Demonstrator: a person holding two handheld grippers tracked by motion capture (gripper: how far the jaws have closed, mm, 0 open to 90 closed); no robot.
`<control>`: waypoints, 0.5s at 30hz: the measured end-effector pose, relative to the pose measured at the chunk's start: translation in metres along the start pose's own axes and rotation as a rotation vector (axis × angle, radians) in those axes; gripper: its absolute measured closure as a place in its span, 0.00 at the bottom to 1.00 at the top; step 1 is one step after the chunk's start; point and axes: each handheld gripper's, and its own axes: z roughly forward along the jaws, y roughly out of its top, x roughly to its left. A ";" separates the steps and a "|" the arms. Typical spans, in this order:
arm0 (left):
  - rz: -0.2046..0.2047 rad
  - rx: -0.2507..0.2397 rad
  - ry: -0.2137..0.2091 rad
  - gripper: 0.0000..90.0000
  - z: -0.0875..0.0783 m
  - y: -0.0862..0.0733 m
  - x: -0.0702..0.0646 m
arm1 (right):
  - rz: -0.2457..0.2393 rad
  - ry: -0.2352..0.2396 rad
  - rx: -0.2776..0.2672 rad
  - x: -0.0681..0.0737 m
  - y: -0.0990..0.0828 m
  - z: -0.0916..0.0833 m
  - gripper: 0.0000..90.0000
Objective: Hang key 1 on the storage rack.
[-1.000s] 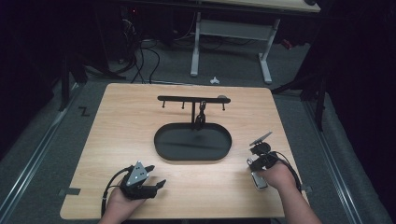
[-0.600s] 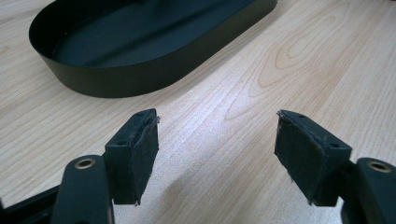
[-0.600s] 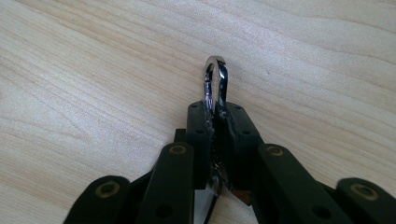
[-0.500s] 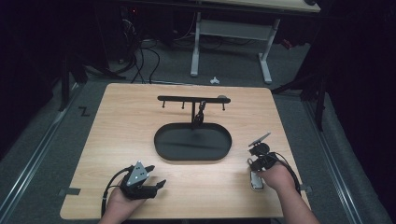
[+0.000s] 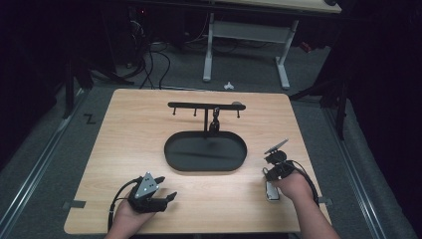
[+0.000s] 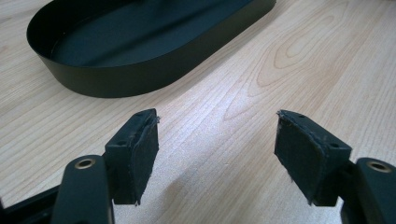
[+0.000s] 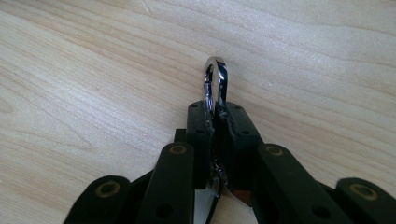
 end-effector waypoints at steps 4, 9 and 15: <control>-0.002 0.001 -0.003 0.34 0.000 0.000 0.001 | 0.003 0.012 -0.014 0.001 0.000 -0.002 0.93; 0.000 0.001 -0.005 0.34 0.000 0.000 0.000 | 0.003 0.040 -0.032 0.001 -0.002 -0.012 0.93; 0.001 0.002 -0.007 0.34 0.001 0.000 0.000 | -0.007 0.049 -0.067 0.002 -0.002 -0.024 0.93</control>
